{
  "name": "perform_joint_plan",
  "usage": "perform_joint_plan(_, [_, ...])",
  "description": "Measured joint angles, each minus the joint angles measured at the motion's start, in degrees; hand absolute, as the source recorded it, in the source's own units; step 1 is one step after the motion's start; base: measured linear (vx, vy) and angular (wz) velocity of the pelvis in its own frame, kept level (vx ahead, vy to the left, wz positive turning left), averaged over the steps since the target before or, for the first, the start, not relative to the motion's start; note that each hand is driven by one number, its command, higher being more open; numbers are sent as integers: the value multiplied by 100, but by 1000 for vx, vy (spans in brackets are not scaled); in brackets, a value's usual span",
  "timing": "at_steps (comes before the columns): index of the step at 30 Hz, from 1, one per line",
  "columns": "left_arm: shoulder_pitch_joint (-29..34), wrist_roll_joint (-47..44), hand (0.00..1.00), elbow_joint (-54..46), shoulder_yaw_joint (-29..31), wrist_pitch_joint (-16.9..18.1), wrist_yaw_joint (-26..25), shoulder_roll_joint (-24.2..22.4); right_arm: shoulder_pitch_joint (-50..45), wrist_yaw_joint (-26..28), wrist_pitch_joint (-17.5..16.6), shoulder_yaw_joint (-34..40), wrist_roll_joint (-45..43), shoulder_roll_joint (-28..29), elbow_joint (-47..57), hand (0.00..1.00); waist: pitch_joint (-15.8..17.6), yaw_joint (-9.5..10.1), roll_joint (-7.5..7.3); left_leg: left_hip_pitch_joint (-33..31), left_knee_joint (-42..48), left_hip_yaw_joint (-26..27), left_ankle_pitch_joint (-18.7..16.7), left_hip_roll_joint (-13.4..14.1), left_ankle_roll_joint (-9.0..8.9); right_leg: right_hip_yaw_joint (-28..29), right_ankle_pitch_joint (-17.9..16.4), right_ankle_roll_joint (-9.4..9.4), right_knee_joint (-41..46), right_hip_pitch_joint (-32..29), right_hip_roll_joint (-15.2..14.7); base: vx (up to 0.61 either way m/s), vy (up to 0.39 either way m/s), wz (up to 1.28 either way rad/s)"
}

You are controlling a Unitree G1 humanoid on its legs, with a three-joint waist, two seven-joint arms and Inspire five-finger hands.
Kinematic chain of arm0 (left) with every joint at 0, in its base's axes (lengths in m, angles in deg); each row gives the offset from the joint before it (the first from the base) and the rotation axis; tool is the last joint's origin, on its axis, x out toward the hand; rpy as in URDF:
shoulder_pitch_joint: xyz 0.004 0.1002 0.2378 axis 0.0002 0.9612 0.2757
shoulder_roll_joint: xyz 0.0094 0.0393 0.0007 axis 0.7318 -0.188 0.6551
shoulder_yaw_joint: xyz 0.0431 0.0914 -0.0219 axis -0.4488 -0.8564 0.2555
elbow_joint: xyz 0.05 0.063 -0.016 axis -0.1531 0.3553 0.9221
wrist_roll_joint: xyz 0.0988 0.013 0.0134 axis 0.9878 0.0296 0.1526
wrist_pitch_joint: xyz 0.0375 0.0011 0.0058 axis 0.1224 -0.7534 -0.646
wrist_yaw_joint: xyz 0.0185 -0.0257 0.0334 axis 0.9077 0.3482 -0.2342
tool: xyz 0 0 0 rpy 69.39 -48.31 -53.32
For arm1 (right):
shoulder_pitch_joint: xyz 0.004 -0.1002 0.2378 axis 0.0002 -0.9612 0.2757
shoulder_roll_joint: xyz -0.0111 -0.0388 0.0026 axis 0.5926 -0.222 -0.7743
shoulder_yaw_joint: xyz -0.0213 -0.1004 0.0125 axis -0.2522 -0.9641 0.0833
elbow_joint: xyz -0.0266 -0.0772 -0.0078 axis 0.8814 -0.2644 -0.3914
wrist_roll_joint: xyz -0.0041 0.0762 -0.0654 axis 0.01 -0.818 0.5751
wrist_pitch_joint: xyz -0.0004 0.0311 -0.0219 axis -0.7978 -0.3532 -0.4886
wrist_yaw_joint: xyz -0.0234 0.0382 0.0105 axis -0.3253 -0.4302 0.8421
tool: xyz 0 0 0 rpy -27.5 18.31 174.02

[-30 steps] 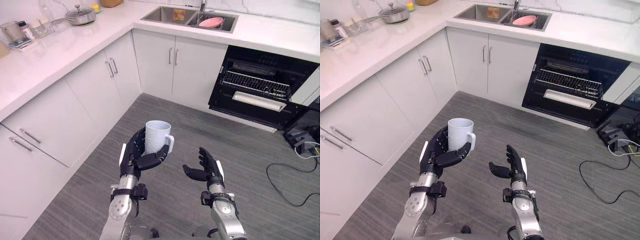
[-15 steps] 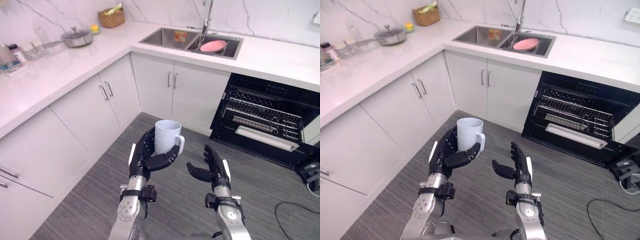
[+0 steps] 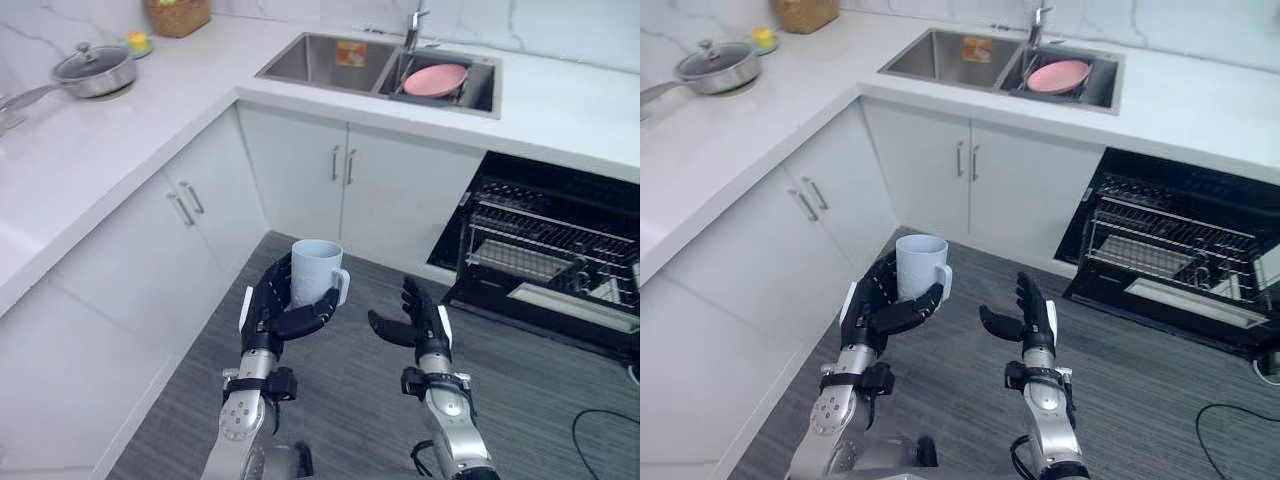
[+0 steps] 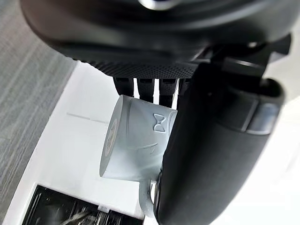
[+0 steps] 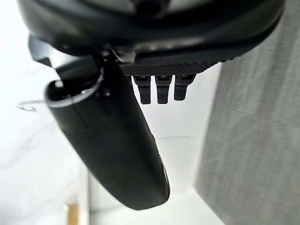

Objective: Walk over to the sink, pick up the cup, carry it to the dishwasher, place the cup inside the dishwasher, then close the dishwasher door

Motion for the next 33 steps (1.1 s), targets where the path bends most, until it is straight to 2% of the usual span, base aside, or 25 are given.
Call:
perform_joint_plan(2, [1,75,30,-22,-35,4,-3,-3,-12,3,-8,-117,6,78,296,90,6,-48,-5,481,-211,205,-207,119,-110,-429,-150,-301,-28,-616,118,254,13,-50])
perform_joint_plan(4, [-1,75,30,-23,-71,4,-2,1,-8,5,-39,-192,6,83,452,90,6,-86,-5,697,-212,348,-376,209,-198,-839,-227,-493,-423,-911,134,291,-48,-48])
perform_joint_plan(5, [-6,75,30,-23,-77,4,8,0,12,-1,-77,-196,6,95,516,90,-13,-97,16,864,-254,475,-521,306,-322,-1260,-110,-716,-1212,-1114,201,327,-69,-46])
perform_joint_plan(6, [-12,75,30,-21,-69,6,8,2,25,-13,-82,-194,6,94,517,90,-27,-110,7,916,-290,500,-546,323,-363,-1373,-9,-791,-1560,-1151,235,482,-106,-32])
perform_joint_plan(7, [-40,75,30,3,-57,10,3,12,24,-49,-83,-180,4,78,524,90,-81,-181,-102,1065,-368,485,-616,307,-497,-1514,708,-991,-2455,-1132,362,555,-91,5])
perform_joint_plan(8, [-98,76,30,183,-66,16,4,-45,-13,-75,-77,-134,4,13,522,90,-78,-282,92,1194,-369,346,-730,452,-673,-1590,1219,-1205,-2638,-915,526,486,-75,3])
perform_joint_plan(10, [-106,84,30,280,-67,4,5,-175,-50,-109,-67,-100,3,-59,614,90,-87,-274,260,1216,-183,256,-627,651,-714,-1580,1092,-1344,-2712,-769,752,484,-90,-18])
perform_joint_plan(11, [-149,90,30,367,-67,-4,7,-236,-171,-129,-40,-64,-3,-69,772,90,-71,-294,284,1127,337,132,-521,767,-739,-1609,983,-1378,-2802,-544,820,668,-157,-15])
perform_joint_plan(12, [-138,124,30,393,-68,-50,12,-311,-438,-152,-33,-66,-11,-66,1105,90,-47,-285,297,893,1347,63,-288,943,-741,-1604,915,-1411,-2992,-136,885,469,-112,-2])
perform_joint_plan(13, [-110,124,30,383,-68,-49,22,-342,-584,-160,-34,-93,-22,-60,1325,90,-36,-269,293,725,1934,36,-77,1041,-748,-1572,887,-1424,-3099,78,900,351,-51,-7])
perform_joint_plan(14, [-75,125,30,361,-68,-48,31,-376,-729,-167,-38,-127,-24,-60,1568,90,-35,-244,296,571,2449,20,-46,1129,-797,-1526,857,-1432,-3213,300,907,359,3,-34])
perform_joint_plan(15, [63,126,30,197,-64,-41,48,-467,-894,-162,-79,-234,-25,-51,2145,90,-54,-196,326,100,3375,8,-188,1289,-676,-1353,768,-1405,-3507,746,937,326,20,-43])
perform_joint_plan(17, [177,127,30,32,-61,-29,70,-491,-912,-156,-189,-309,-25,-47,2423,90,-72,-109,340,-240,3538,8,-327,1395,-568,-1178,699,-1409,-3603,854,970,226,58,-53])
perform_joint_plan(19, [332,130,30,-128,-40,2,135,-549,-887,-143,-298,-393,-25,-20,2618,90,-95,16,353,-635,3136,-81,-524,1405,-408,-864,535,-1383,-3628,996,958,209,157,-72])
perform_joint_plan(22, [477,130,30,-128,39,18,155,-553,-865,-133,-304,-446,-47,-16,2576,90,-112,119,361,-926,1635,-686,-590,1048,-457,-386,340,-1166,-3573,1078,866,204,254,-76])
perform_joint_plan(23, [503,128,30,-126,67,17,144,-556,-846,-145,-303,-433,-50,-30,2532,90,-117,121,369,-991,832,-1022,-431,830,-519,-196,202,-1020,-3427,1010,790,254,327,-74])
perform_joint_plan(24, [518,126,30,-124,70,18,141,-554,-815,-148,-303,-435,-51,-42,2482,90,-147,139,413,-958,560,-1161,1,720,-684,-54,93,-929,-3293,960,746,289,360,-93])
perform_joint_plan(25, [568,123,30,-79,111,10,115,-488,-753,-144,-280,-451,-60,-42,2245,90,-216,170,277,-765,380,-1012,454,524,-523,199,-11,-724,-3145,892,622,313,356,-64])
perform_joint_plan(26, [531,124,30,-65,126,-11,83,-438,-744,-147,-245,-451,-63,11,2128,90,-280,61,161,-795,464,-939,409,397,-390,317,17,-675,-3304,936,467,320,348,-48])
perform_joint_plan(28, [485,124,30,-67,148,-10,1,-424,-685,-135,-220,-462,-60,78,2061,90,-285,83,32,-811,651,-741,355,282,-309,447,117,-521,-3563,1039,291,278,297,-36])
perform_joint_plan(30, [487,125,30,-74,142,-10,-10,-422,-661,-102,-220,-523,-58,117,2065,90,-300,91,11,-669,710,-553,218,227,-243,534,175,-439,-3592,1110,184,241,238,-55])
perform_joint_plan(33, [475,127,30,-116,141,-6,-8,-414,-648,-31,-217,-632,-50,167,2063,90,-293,118,3,-168,473,-132,-60,313,-212,583,125,-306,-2593,733,226,153,110,-77])
